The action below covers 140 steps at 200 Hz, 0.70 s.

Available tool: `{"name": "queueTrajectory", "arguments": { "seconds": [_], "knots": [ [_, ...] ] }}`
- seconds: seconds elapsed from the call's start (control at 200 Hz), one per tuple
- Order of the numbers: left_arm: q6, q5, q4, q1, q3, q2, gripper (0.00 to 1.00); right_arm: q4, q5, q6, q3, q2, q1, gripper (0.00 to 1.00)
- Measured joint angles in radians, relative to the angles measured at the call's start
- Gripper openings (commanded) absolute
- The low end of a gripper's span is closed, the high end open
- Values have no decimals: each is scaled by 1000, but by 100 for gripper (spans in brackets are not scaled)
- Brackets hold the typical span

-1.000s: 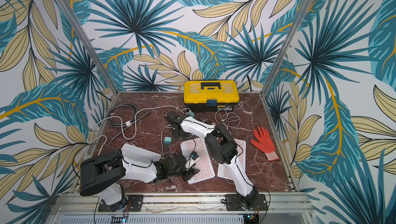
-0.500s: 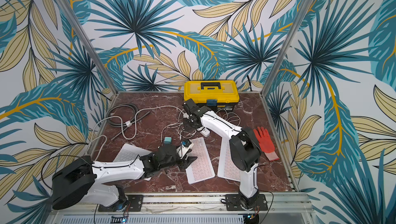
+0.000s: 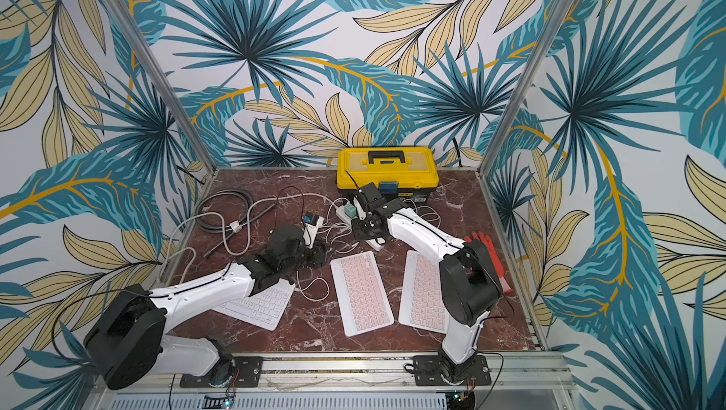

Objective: Unplug the wireless keyboard
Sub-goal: Remove the plug from the socket.

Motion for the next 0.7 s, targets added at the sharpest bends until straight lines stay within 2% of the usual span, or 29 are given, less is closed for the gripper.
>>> {"name": "queueTrajectory", "arguments": {
  "seconds": [0.21,0.496,0.701],
  "knots": [
    [-96,3,-75,117,0,-9,53,51,-62,-25,-39,-3,0,46],
    [-123,80,-113,214,23,-2,52,113,-102,-87,-31,-2,1,46],
    [-129,131,-114,257,64,34,52,132,-101,-186,67,83,-10,48]
  ]
}}
